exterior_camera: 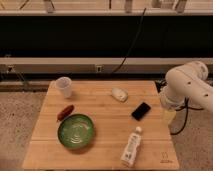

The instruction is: Drag the ceramic bowl in a circle

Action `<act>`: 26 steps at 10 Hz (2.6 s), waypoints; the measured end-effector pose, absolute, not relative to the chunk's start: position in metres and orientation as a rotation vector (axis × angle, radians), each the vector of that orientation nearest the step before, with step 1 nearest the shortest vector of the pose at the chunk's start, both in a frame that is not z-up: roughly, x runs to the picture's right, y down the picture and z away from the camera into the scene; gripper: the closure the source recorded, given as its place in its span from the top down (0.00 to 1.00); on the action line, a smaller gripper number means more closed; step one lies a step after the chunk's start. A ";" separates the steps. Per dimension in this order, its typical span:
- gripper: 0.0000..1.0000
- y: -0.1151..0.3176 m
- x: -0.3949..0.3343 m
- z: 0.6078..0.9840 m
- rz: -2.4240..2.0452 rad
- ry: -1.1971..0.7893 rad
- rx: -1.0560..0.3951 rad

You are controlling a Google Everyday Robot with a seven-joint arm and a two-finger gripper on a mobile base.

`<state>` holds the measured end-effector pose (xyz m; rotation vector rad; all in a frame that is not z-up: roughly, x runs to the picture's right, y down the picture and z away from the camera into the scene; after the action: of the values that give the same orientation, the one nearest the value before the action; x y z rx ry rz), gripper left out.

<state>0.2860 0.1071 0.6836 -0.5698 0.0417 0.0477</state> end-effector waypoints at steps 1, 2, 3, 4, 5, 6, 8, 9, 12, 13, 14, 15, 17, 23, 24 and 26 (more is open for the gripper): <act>0.80 0.107 0.286 0.684 0.048 0.042 -0.570; 0.80 0.107 0.286 0.684 0.048 0.042 -0.570; 0.80 0.107 0.286 0.684 0.048 0.042 -0.570; 0.80 0.107 0.286 0.684 0.048 0.042 -0.570; 0.80 0.107 0.286 0.684 0.048 0.042 -0.570; 0.80 0.107 0.286 0.684 0.048 0.042 -0.570; 0.80 0.107 0.286 0.684 0.048 0.042 -0.570; 0.80 0.107 0.286 0.684 0.048 0.042 -0.570; 0.80 0.107 0.286 0.684 0.048 0.042 -0.570; 0.80 0.107 0.286 0.684 0.048 0.042 -0.570; 0.80 0.107 0.286 0.684 0.048 0.042 -0.570; 0.80 0.107 0.286 0.684 0.047 0.042 -0.570; 0.80 0.109 0.279 0.682 0.026 0.048 -0.567; 0.80 0.111 0.207 0.677 -0.125 0.062 -0.547; 0.80 0.112 0.201 0.675 -0.147 0.061 -0.545; 0.80 0.113 0.178 0.676 -0.207 0.052 -0.541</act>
<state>0.1783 0.1125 0.6760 -0.5408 0.0518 -0.2068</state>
